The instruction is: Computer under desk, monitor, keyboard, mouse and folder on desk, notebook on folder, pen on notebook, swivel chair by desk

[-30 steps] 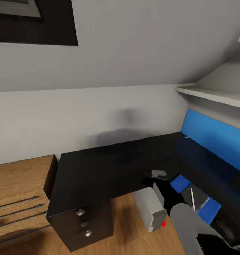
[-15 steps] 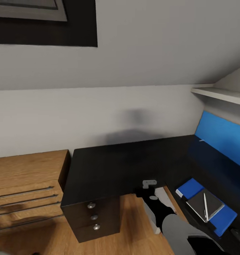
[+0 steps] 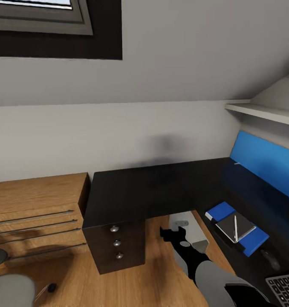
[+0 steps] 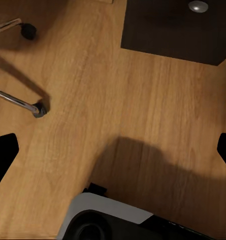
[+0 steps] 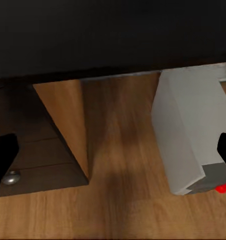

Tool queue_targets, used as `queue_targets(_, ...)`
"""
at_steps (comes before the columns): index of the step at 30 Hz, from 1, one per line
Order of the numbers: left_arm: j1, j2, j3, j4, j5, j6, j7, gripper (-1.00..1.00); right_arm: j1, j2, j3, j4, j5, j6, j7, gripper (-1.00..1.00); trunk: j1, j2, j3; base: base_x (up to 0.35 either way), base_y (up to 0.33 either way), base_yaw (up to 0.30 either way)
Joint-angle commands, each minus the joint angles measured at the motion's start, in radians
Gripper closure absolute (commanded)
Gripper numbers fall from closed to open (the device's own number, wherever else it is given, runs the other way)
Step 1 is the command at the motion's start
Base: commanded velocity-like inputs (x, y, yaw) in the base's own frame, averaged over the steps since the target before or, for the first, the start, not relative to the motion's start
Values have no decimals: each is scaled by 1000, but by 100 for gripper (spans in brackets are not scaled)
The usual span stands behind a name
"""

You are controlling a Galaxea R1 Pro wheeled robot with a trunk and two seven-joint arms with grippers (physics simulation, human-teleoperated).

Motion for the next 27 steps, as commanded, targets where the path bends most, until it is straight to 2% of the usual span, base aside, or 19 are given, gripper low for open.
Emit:
queue_targets(1,1,0,0,-1,4,-1,0,-100,-1,0,-8,20,11,-33,-2,-100,0,-2,-2,-28,0,0)
queue_targets(3,1,4,0,-1,5,-1,0,-100,-1,-2,-8,40,11,-59,-2,-100,0,-2,-2,-17,0,0)
queue_targets(4,1,16,0,1,7,2,1,-100,0,-5,-8,95,12,-117,-2,-100,0,-2,-2,-3,0,0)
queue_targets(5,1,20,0,2,7,5,0,-100,0,-8,-9,121,12,-138,-2,-100,0,-2,-2,-2,0,0)
queue_targets(8,1,23,0,3,7,8,1,-100,21,-13,-9,161,12,-191,-3,-100,-12,19,8,-1,0,0)
queue_targets(11,1,25,0,4,7,10,1,-100,80,-15,-8,174,12,-219,-4,-100,-23,40,17,0,0,0)
queue_targets(15,1,26,0,4,6,11,0,-100,188,-18,-8,178,12,-244,-4,-100,-38,68,30,0,0,0)
queue_targets(19,1,27,-1,4,6,10,0,-100,275,-26,-8,178,13,-326,-4,-100,-54,96,44,0,0,0)
queue_targets(22,1,28,-1,4,6,9,-3,-100,344,-44,-8,179,13,-370,-4,-100,-61,110,54,0,0,0)
queue_targets(24,1,28,-2,4,6,6,-7,-100,376,-57,-8,180,11,-382,-3,-100,-61,110,57,0,0,0)
queue_targets(27,1,27,-3,4,5,2,-10,-100,400,-61,-8,180,11,-394,-3,-100,-61,110,62,0,0,0)
